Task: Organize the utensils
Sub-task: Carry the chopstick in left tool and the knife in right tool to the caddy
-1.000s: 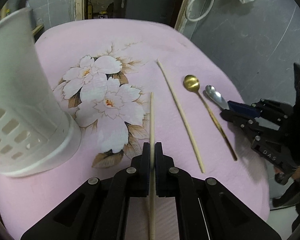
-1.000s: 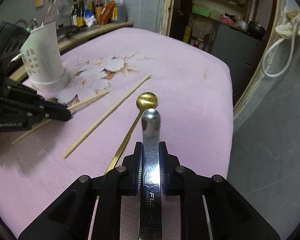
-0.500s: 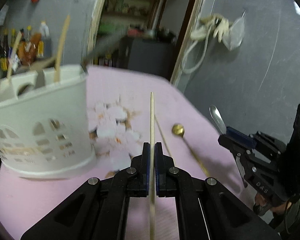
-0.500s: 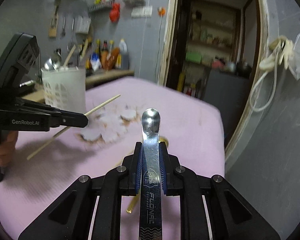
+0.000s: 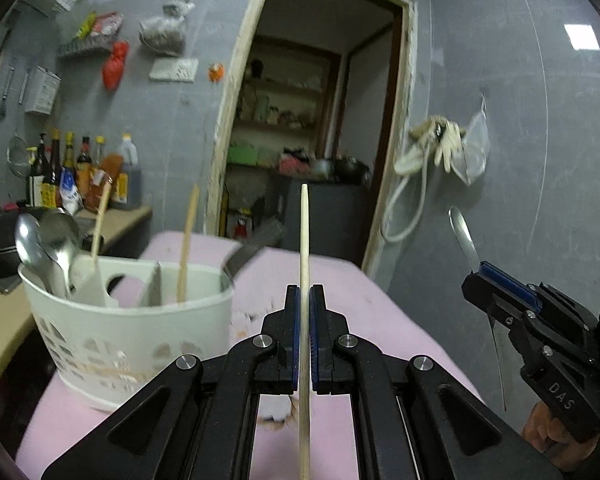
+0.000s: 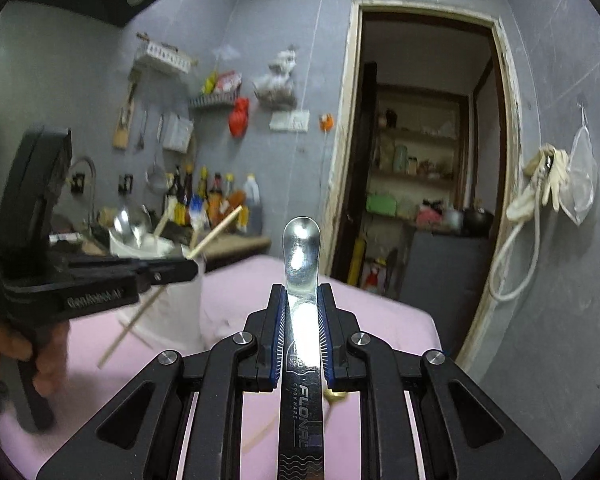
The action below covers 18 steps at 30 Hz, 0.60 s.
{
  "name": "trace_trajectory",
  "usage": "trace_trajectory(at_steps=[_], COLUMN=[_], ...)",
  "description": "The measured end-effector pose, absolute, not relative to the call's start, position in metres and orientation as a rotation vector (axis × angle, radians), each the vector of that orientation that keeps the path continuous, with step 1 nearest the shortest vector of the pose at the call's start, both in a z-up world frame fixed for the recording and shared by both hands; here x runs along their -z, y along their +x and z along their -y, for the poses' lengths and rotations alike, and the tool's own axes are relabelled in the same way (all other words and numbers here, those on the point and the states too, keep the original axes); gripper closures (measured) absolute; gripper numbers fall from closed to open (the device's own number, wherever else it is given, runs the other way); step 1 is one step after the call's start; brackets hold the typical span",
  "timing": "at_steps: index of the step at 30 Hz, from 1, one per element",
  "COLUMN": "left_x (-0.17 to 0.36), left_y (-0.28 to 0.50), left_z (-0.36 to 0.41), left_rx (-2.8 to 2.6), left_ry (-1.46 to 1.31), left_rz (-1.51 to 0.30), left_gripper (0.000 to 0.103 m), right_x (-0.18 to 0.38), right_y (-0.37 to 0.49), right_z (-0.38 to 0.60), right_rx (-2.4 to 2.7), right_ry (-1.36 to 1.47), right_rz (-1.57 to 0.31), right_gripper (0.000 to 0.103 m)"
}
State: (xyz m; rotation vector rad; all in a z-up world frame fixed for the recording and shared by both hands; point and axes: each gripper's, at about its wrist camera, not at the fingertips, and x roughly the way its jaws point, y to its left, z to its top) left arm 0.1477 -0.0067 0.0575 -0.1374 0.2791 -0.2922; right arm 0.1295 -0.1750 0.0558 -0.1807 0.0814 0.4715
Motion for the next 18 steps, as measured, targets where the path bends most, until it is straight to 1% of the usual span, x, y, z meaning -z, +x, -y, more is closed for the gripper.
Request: trace_trajectory(at_steps=[9,18], left_x=[-0.094,-0.127], left_y=[0.147,0.167], left_z=[-0.039,-0.123], left_rx=[0.238,0.156], left_ry=[-0.181,-0.29], left_rz=[-0.155,-0.053], left_gripper=[0.101,0.101], right_x=[-0.092,-0.122], right_y=[0.146,0.191], right_z=[0.136,0.087], right_rx=[-0.609,-0.776], right_ry=[-0.09,0.111], right_rz=[-0.002,0.024], right_gripper=[0.09,0.09])
